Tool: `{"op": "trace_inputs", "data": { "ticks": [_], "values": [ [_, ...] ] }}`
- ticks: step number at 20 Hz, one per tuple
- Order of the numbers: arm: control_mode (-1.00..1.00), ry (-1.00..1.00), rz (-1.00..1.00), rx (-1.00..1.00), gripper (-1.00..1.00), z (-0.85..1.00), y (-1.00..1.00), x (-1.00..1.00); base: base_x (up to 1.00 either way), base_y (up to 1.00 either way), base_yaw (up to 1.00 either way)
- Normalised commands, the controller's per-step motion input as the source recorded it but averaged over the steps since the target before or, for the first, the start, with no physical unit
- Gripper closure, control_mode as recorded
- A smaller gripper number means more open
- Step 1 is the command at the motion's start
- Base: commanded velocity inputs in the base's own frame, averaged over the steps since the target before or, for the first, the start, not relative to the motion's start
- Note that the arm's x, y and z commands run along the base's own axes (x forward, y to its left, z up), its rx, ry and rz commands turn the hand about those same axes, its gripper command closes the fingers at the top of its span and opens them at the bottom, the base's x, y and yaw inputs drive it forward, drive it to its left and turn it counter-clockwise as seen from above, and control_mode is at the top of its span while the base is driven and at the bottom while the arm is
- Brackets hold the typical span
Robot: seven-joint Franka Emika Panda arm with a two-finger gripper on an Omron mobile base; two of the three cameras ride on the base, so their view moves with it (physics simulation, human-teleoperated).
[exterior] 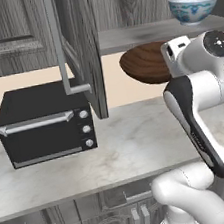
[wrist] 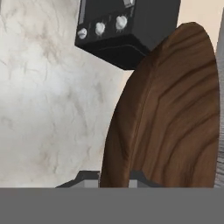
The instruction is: Pick up the bowls from the cabinet and place each bowl in front of a stool on the dining counter.
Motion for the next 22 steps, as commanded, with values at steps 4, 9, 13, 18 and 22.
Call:
{"op": "trace_inputs", "data": {
  "ticks": [4,9,13,18,22],
  "values": [
    [-1.0,0.02,0.03,-0.13,1.0,-0.42,0.0,-0.28,0.0,0.0,0.0],
    [-1.0,0.0,-0.06,0.0,1.0,-0.21,0.08,-0.2,0.0,0.0,0.0],
    [-1.0,0.0,-0.14,0.08,1.0,-0.13,0.11,-0.23,0.0,0.0,0.0],
    [-1.0,0.03,-0.09,0.18,1.0,0.0,0.02,-0.09,0.0,0.0,0.0],
    [-1.0,0.08,0.0,0.11,1.0,-0.08,0.0,-0.09,0.0,0.0,0.0]
  ]
}}
